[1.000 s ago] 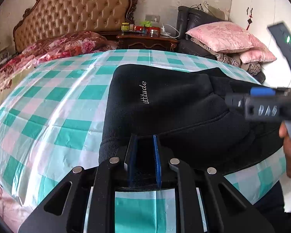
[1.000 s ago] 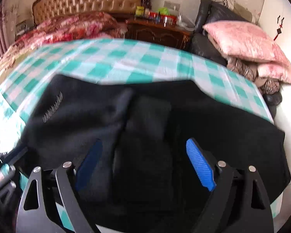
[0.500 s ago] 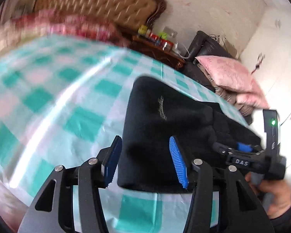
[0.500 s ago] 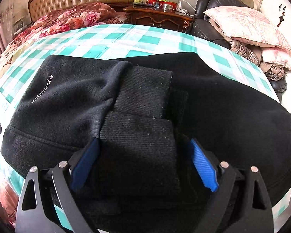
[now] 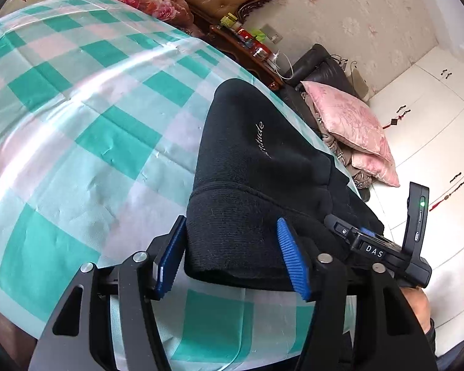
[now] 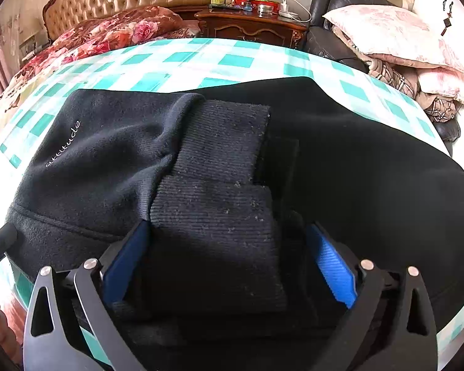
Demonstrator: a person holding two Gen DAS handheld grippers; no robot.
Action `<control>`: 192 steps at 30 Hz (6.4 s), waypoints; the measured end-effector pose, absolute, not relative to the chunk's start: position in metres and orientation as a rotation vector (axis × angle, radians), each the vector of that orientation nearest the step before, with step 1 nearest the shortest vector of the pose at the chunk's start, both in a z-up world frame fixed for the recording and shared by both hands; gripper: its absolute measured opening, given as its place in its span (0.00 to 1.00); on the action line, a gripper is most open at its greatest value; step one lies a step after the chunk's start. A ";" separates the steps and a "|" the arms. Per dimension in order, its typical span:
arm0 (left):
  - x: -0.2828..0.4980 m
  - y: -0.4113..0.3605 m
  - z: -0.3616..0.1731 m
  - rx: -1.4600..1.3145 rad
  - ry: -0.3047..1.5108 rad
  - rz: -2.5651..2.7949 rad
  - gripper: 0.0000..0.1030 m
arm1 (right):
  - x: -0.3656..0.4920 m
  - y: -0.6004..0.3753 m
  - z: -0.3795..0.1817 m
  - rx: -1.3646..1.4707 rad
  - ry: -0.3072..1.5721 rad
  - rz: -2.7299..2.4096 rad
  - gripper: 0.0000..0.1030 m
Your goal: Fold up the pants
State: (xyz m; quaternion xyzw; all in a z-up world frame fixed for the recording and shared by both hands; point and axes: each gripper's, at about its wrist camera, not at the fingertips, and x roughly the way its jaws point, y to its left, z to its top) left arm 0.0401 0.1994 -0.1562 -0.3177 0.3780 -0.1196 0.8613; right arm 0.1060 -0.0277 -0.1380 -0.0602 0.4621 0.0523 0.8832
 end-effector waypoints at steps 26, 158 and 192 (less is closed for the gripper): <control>0.031 0.164 -0.105 -0.391 0.718 -0.123 0.31 | 0.199 0.203 -0.108 -0.536 1.372 0.507 0.97; 0.193 -0.313 -0.059 0.506 0.850 -0.838 0.05 | 0.029 -0.401 -0.102 0.170 0.789 -0.294 0.73; 0.117 -0.174 -0.020 0.084 0.847 -0.622 0.85 | -0.002 -0.374 -0.074 0.097 0.773 -0.446 0.87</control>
